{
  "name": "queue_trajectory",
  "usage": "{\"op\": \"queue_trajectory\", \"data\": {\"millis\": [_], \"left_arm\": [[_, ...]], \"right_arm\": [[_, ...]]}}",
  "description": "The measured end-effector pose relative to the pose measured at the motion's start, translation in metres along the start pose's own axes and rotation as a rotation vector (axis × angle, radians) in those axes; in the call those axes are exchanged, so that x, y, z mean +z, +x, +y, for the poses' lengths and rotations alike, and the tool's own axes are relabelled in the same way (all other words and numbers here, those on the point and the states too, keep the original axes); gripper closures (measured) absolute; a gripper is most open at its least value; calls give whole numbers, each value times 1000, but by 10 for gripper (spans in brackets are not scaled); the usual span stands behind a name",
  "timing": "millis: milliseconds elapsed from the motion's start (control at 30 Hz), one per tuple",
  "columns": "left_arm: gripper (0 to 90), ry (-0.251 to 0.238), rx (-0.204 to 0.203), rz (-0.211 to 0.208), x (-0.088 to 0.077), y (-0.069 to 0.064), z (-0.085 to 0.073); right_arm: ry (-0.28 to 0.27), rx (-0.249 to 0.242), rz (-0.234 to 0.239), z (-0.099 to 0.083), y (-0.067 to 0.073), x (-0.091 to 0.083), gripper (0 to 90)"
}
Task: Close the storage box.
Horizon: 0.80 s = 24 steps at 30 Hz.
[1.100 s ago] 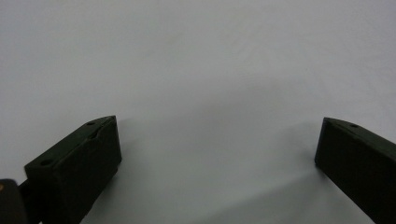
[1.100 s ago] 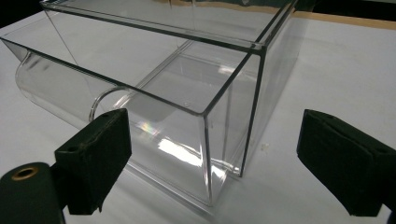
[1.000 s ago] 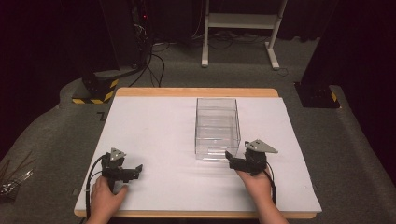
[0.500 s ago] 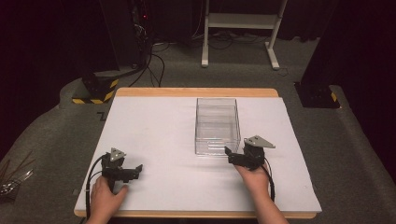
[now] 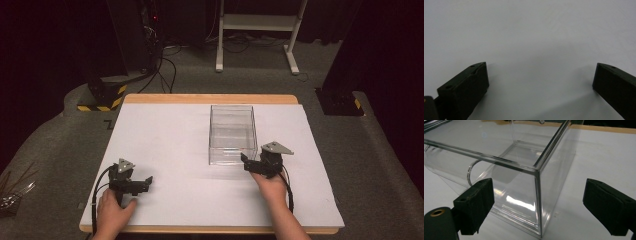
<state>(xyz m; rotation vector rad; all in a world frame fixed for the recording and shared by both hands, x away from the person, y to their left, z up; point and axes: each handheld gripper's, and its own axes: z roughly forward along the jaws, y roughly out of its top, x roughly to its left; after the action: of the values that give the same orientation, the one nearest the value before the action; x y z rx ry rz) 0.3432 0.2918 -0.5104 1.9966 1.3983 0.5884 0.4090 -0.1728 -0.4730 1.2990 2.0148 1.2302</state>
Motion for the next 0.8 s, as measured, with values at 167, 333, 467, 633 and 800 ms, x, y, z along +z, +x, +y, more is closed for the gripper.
{"op": "queue_trajectory", "data": {"millis": [167,333,467,633,800], "left_arm": [[5,0,0,0,0,0,0],[5,0,0,0,0,0,0],[6,0,0,0,0,0,0],[5,0,0,0,0,0,0],[5,1,-1,0,0,0,0]], "right_arm": [[-1,7,-5,2,-2,3,101],[-2,9,-19,5,-3,7,102],[0,15,-19,6,-5,10,101],[9,17,-12,6,-5,12,98],[13,19,-12,6,-5,12,98]]}}
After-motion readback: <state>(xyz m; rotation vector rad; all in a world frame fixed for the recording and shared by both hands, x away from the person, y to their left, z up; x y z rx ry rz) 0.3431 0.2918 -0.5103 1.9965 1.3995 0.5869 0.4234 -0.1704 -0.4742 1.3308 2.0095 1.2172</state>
